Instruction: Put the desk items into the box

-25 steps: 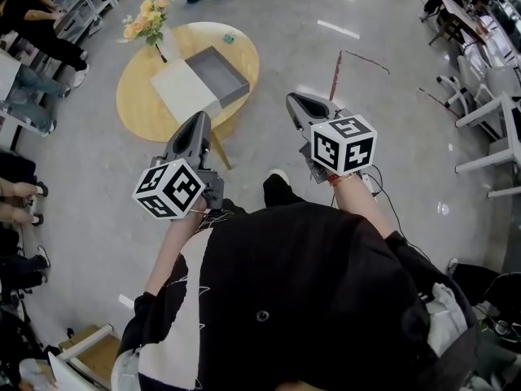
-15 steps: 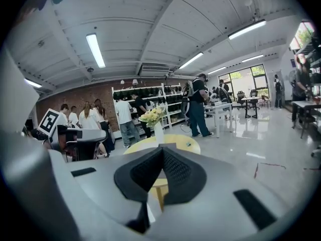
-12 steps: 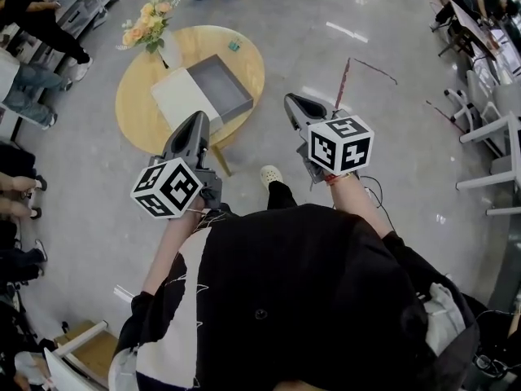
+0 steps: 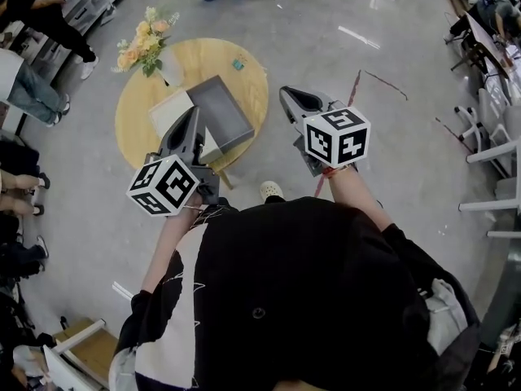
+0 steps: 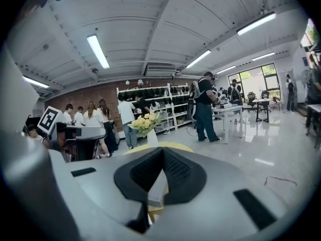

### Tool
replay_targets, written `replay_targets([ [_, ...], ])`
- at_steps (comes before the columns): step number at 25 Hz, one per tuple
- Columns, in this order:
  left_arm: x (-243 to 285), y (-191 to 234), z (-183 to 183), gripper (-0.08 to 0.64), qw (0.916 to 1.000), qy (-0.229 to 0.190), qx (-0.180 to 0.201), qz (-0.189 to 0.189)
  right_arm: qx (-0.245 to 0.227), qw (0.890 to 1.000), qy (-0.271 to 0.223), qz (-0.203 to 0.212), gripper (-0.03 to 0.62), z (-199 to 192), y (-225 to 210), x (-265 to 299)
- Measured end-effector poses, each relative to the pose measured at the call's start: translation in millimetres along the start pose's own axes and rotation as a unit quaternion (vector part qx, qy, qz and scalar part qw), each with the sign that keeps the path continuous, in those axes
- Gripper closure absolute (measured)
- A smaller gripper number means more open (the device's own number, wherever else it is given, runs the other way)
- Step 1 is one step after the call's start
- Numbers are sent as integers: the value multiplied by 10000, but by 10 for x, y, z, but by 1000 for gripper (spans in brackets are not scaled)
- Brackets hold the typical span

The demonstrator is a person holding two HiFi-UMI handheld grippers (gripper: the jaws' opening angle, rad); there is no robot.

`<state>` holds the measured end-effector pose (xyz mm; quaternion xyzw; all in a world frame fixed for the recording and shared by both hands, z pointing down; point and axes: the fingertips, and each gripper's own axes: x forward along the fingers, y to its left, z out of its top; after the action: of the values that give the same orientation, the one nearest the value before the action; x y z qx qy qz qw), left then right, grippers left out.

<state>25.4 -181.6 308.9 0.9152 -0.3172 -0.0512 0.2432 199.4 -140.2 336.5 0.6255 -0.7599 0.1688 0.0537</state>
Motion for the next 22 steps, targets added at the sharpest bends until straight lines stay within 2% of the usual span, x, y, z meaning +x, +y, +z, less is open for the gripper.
replay_targets([
  [13,783,295,213,551,9976,-372,27,590,-226,9981,-42,563,588,439,-689,815],
  [18,892,420,106,549,9964,-301,-60,794,-175,9973,135,703,588,301,-828,1048],
  [22,880,557,24,550,9944,-235,-188,1013,-39,9958,488,774,588,32,-909,1271],
])
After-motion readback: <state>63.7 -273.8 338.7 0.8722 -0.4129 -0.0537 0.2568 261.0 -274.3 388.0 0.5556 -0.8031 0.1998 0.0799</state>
